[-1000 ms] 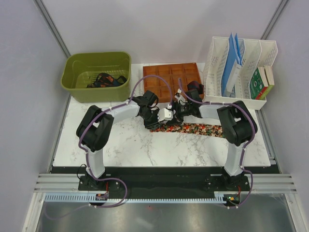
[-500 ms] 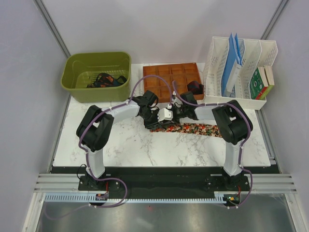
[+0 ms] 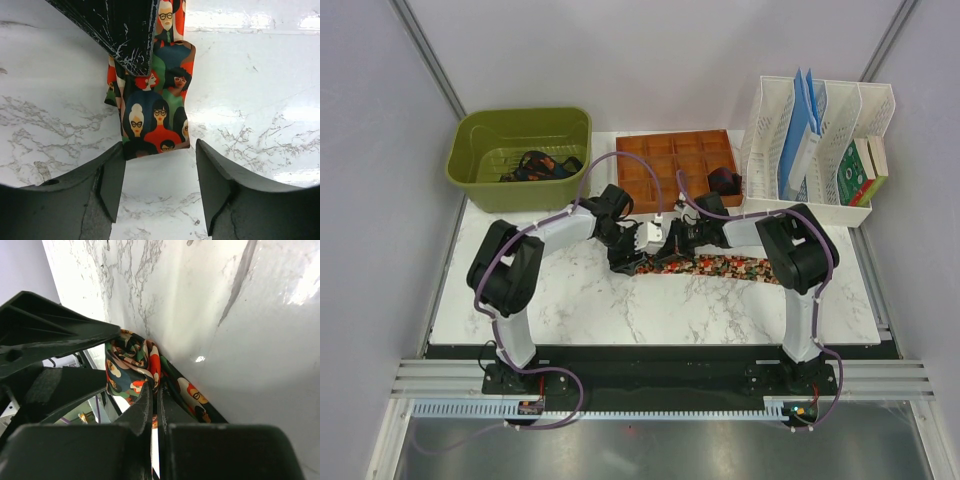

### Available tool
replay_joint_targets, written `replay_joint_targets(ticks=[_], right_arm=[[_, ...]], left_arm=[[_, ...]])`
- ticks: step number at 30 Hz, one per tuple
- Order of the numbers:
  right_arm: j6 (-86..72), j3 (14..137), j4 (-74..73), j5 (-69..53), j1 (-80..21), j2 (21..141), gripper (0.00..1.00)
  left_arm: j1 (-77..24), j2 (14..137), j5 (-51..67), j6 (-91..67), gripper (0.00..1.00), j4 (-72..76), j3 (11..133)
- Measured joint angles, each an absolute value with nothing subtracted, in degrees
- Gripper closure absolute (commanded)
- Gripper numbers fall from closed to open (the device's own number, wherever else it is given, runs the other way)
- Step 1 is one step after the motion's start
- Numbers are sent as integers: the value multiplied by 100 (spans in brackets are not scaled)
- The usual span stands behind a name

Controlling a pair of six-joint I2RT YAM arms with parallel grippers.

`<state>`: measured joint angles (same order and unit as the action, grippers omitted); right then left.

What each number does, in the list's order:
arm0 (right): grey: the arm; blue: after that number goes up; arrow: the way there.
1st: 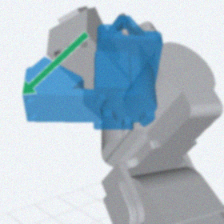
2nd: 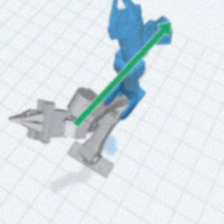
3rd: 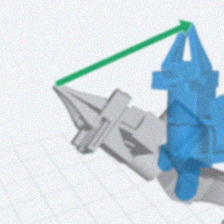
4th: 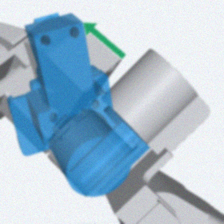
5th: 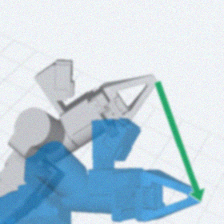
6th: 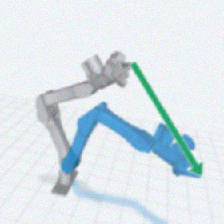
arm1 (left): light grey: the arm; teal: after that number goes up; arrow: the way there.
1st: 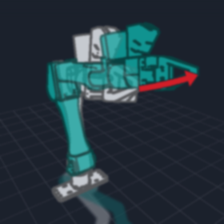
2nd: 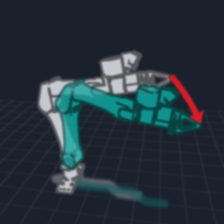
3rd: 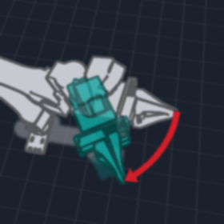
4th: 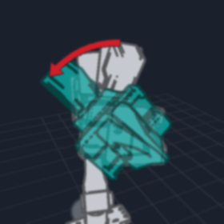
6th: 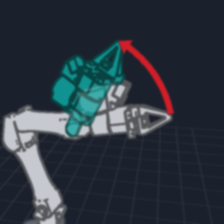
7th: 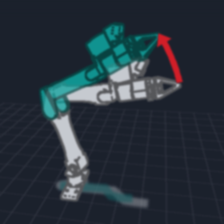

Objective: Roll the ties
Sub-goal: Roll the tie at the center of the board.

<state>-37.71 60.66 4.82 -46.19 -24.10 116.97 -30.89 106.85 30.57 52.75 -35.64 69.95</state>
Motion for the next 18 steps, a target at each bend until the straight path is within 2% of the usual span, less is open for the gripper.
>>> replay_joint_targets(ticks=[6, 7, 11, 13, 18], right_arm=[[-3701, 6084, 484, -4668, -2377, 11736, 100], [-3693, 6084, 484, -4668, -2375, 11736, 100], [-3660, 6084, 504, -4668, -2373, 11736, 100], [-3662, 6082, 517, -4668, -2373, 11738, 100], [-3682, 6062, 567, -4668, -2366, 11740, 100]], left_arm=[[-3083, 10567, 3076, 5306, 30, -3583, 6995], [-3083, 10569, 3076, 5304, 23, -3583, 6995], [-3103, 10569, 3068, 5273, 18, -3470, 7015], [-3133, 10569, 3057, 5238, 11, -3336, 7032], [-3269, 10571, 3039, 5207, 8, -3041, 7035]])
